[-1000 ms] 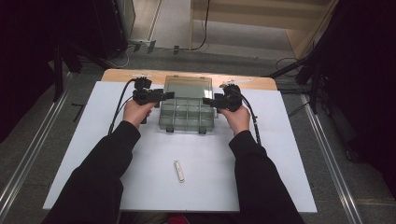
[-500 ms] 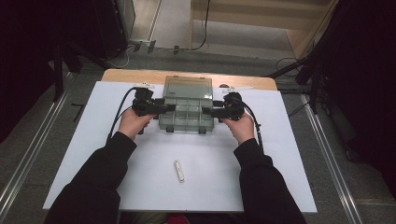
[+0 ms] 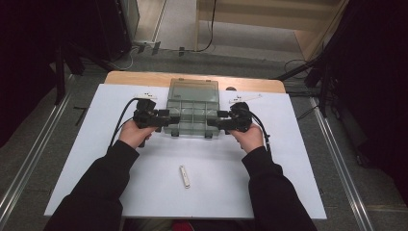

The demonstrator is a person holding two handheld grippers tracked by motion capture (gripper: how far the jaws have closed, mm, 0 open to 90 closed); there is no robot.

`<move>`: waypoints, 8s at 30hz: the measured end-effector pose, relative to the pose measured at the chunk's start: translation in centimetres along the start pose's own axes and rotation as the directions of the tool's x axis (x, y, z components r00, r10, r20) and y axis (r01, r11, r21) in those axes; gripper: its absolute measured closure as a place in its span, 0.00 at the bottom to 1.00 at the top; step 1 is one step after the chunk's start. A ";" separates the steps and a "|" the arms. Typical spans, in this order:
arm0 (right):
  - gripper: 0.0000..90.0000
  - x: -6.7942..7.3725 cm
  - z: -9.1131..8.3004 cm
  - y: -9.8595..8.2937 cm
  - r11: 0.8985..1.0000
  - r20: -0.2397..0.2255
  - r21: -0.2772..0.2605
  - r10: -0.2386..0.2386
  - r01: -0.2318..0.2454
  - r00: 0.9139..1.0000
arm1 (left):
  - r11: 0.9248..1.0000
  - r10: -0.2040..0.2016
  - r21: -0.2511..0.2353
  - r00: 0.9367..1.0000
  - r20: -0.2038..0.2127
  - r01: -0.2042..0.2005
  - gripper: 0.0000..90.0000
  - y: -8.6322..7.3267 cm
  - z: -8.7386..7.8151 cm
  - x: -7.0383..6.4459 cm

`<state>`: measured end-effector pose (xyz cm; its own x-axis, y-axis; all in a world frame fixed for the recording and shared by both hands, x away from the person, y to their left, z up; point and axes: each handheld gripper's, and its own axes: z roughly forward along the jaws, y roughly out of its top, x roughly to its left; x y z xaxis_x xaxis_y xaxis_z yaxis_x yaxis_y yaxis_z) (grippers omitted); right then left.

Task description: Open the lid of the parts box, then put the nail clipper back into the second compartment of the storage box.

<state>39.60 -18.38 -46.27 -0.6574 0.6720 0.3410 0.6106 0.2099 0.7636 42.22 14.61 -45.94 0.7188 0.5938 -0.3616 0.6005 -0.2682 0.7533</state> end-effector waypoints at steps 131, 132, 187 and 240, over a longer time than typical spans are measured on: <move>0.36 12.6 3.5 -6.7 0.960 -0.045 0.273 -0.047 0.058 0.998 | 0.994 0.038 0.099 0.999 0.024 -0.040 0.33 -12.5 -9.1 -3.7; 0.36 12.7 3.5 -6.7 0.960 -0.047 0.273 -0.053 0.064 0.997 | 0.994 0.037 0.098 0.999 0.025 -0.039 0.33 -12.5 -9.0 -3.6; 0.79 17.3 6.3 -7.8 0.920 0.200 0.370 -0.215 0.129 0.956 | 0.994 0.035 0.104 0.999 0.018 -0.037 0.33 -12.3 -8.6 -3.2; 0.87 12.6 3.2 -5.0 0.945 0.074 0.327 -0.043 0.017 0.996 | 0.994 0.052 0.099 0.998 0.037 -0.055 0.33 -12.2 -8.4 -3.5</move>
<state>29.68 -8.72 -47.58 -0.6486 0.7133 0.2658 0.7103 0.4416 0.5482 29.41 22.17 -49.20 0.7612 0.5509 -0.3422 0.5918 -0.3741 0.7140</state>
